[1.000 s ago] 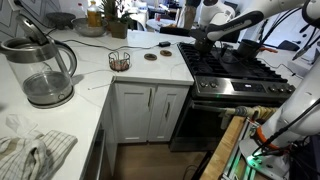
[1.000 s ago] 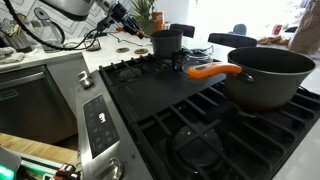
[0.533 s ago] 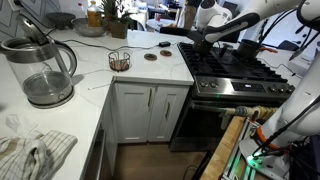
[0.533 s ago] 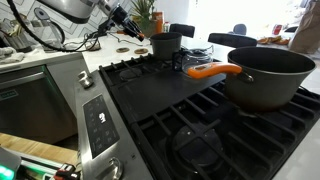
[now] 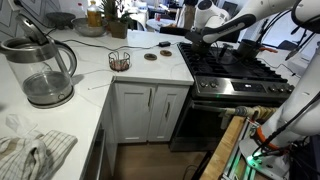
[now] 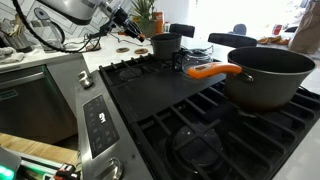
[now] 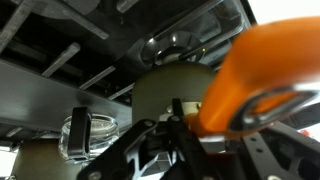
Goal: Pick up the gray pot from the kitchen counter and put it on the top left cooker on the hob of the stove
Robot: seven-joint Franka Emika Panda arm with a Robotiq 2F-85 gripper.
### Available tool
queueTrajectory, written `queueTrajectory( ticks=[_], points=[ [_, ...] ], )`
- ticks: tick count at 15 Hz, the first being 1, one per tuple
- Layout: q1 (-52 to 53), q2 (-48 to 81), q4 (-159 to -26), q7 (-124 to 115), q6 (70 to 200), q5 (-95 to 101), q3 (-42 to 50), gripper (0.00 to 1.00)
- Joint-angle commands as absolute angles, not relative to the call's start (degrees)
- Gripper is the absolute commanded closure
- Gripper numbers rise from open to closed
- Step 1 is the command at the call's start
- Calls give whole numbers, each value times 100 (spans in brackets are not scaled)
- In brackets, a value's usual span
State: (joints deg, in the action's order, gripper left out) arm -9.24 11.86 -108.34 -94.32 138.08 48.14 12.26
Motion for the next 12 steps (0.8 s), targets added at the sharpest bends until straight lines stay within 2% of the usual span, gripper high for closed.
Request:
queueTrajectory(
  ticks=[1, 3, 4, 5, 6, 12],
  points=[
    [-826, 1279, -10644, -9483, 13755, 5069, 1316, 92],
    [-823, 1295, -10636, -9476, 13769, 5115, 1322, 92],
    [-830, 1287, -10644, -9419, 13751, 5097, 1314, 71],
    [-836, 1280, -10643, -9409, 13759, 5086, 1313, 43],
    [-841, 1261, -10649, -9376, 13760, 5078, 1310, 42],
    [-874, 1024, -10556, -8949, 13782, 4725, 1198, 1]
  ],
)
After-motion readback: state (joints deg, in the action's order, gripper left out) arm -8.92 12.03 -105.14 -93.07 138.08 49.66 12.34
